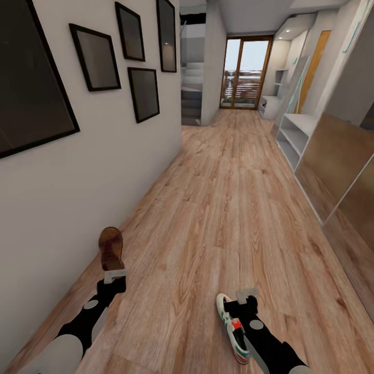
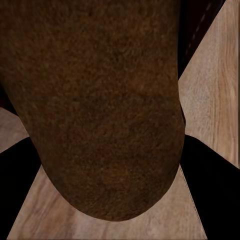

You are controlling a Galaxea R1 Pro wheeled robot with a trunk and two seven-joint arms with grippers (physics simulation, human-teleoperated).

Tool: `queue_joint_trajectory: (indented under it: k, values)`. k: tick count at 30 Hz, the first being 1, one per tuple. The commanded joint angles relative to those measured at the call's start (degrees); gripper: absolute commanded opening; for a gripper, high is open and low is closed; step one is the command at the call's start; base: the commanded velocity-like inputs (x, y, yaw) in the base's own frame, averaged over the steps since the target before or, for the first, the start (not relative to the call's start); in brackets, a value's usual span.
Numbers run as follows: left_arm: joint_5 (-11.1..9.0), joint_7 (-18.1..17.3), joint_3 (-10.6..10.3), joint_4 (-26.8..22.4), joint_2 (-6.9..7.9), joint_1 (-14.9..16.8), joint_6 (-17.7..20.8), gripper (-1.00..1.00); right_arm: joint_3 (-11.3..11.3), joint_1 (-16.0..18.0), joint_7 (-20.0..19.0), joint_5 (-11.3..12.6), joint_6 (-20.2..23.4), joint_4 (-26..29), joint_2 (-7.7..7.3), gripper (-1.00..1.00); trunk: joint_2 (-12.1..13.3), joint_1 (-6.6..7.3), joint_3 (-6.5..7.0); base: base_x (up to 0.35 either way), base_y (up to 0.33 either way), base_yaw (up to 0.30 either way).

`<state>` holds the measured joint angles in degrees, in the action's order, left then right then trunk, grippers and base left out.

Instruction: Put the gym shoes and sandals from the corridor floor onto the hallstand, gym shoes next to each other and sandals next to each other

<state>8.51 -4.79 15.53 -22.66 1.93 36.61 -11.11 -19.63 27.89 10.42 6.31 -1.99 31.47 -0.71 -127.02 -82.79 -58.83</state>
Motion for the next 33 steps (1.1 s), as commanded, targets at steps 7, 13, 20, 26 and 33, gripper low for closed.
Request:
queue_joint_trajectory:
  k: [7, 13, 20, 26, 33]
  values:
    - [1.0, -0.5, 0.2, 0.4, -1.5, 0.0, -0.5, -1.0, -0.4, 0.1, -5.5, 0.6, -0.2, -0.4, -3.14, 1.0, 0.0, -0.01, -0.04, 0.261, -0.139, 0.0]
    - [1.1, -0.5, 0.0, 0.0, -1.82, 0.1, -0.3, -1.0, 0.0, 0.1, -13.8, 0.7, -0.2, -0.4, -5.26, 1.0, 0.0, -0.01, -0.04, 0.27, -0.153, 0.0]
    - [1.2, -0.7, -0.2, -0.1, -1.67, 0.1, 0.1, -1.0, 0.0, 0.1, -14.5, 0.9, -0.3, -0.1, -5.25, 1.0, 0.0, -0.01, -0.04, 0.015, -0.008, 0.0]
    - [1.2, -4.9, -0.2, -0.1, -1.15, 0.1, 0.2, -1.0, 0.0, 0.1, -14.4, 1.1, -0.2, -0.2, -4.74, 1.0, -0.8, -0.45, -0.4, 0.0, 0.0, 0.0]
    - [1.4, -6.5, -0.2, 0.0, -1.71, 0.2, 0.4, -1.0, 0.0, 0.1, -14.2, 1.1, -0.2, -0.3, -4.56, 1.0, -3.6, -1.99, -1.66, 0.0, 0.0, 0.0]
